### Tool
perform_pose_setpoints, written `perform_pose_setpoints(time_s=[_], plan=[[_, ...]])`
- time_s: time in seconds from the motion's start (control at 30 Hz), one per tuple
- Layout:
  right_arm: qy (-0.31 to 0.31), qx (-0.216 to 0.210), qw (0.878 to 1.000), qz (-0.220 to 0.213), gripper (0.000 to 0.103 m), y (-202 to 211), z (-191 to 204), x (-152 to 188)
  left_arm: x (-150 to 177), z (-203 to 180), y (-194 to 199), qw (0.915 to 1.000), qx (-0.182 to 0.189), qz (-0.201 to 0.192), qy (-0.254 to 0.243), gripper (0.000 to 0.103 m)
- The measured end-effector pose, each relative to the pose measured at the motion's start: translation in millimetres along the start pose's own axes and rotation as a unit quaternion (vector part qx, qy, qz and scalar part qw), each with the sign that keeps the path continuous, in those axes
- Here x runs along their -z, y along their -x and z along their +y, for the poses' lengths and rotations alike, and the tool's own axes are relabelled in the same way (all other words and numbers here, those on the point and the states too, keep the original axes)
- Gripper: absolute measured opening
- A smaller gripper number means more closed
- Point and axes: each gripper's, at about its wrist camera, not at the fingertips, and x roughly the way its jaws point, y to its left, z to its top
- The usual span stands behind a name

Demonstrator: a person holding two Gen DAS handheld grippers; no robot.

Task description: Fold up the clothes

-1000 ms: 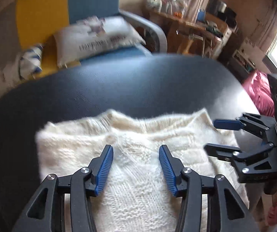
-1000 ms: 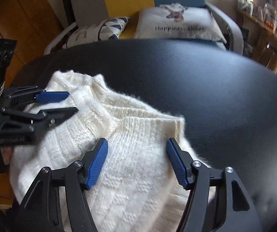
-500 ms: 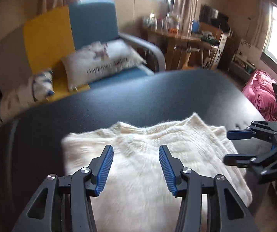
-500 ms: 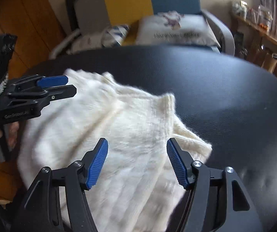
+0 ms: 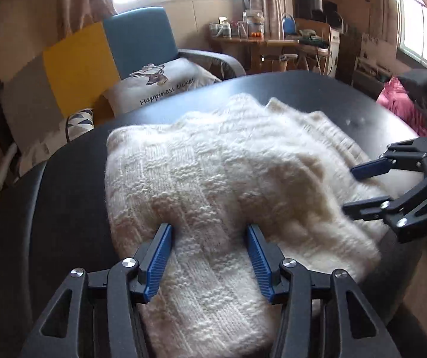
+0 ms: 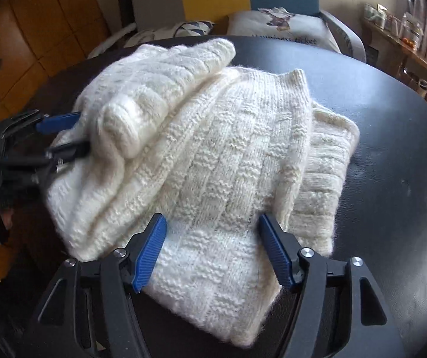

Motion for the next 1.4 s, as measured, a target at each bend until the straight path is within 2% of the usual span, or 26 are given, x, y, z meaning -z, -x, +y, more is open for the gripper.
perform_pose_setpoints(time_s=[0.1,0.2,0.27,0.37,0.43,0.53,0.6,0.7,0.77,0.9,1.03,1.07,1.13,1.3,1.4], plan=[[0.012,-0.002,1.0,-0.02,0.069,25,13,-5,1,14,19,0.9983,0.03,-0.012,0.048,0.051],[0.026,-0.031,0.997,-0.059,0.069,54,32,-10,13,23,32,0.9971,0.031,-0.021,0.067,0.051],[0.053,-0.031,0.996,-0.065,0.069,59,52,-12,24,24,33,0.9966,0.03,-0.016,0.075,0.051],[0.084,-0.007,0.996,-0.029,0.069,32,72,-12,39,21,16,0.9967,0.023,0.018,0.076,0.051],[0.106,0.048,0.993,0.023,0.068,-4,73,-5,46,20,11,0.9969,0.03,0.016,0.071,0.051],[0.025,-0.01,1.0,0.0,0.069,-10,47,6,44,23,8,0.9964,0.037,0.015,0.075,0.051],[0.005,-0.021,1.0,-0.009,0.069,-5,41,12,41,27,11,0.9955,0.042,0.021,0.083,0.051],[-0.001,-0.029,1.0,-0.004,0.069,5,41,13,34,34,26,0.9942,0.047,-0.002,0.096,0.051],[0.005,-0.03,0.999,-0.017,0.069,20,40,8,30,38,35,0.9934,0.053,-0.019,0.1,0.051],[0.006,-0.035,0.998,-0.044,0.069,40,34,1,28,33,25,0.9945,0.054,-0.002,0.089,0.051],[-0.013,-0.03,0.999,-0.006,0.07,6,23,22,34,27,12,0.995,0.051,0.016,0.085,0.052],[-0.02,-0.035,0.999,-0.008,0.072,3,20,27,36,26,9,0.995,0.051,0.02,0.084,0.052],[-0.038,-0.055,0.997,-0.035,0.072,9,14,35,30,32,17,0.9934,0.058,0.019,0.097,0.052],[-0.055,-0.074,0.994,-0.052,0.071,35,7,40,2,40,36,0.9941,0.049,-0.003,0.097,0.052],[-0.081,-0.119,0.986,-0.08,0.071,54,-3,46,-5,41,32,0.9933,0.05,-0.002,0.104,0.052]])
